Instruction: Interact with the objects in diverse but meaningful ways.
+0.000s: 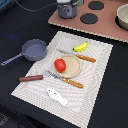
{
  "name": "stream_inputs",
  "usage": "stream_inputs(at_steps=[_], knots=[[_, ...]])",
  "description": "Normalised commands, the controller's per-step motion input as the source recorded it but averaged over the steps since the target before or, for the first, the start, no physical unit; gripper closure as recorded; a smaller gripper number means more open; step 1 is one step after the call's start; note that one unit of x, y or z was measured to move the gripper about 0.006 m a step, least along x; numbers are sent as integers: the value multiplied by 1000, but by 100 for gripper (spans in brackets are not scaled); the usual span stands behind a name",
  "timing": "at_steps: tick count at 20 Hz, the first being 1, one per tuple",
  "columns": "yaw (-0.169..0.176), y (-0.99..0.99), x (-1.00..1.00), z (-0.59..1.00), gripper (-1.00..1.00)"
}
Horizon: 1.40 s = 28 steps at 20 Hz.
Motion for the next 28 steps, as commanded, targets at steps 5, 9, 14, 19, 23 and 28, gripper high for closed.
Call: stream_inputs(at_steps=[5,9,14,19,23,28], knots=[[117,-167,311,-342,-100],[99,-75,462,-235,-100],[83,-30,527,-251,-100],[133,-19,413,-410,-100],[147,-6,356,-131,-100],[46,-74,314,12,-100]])
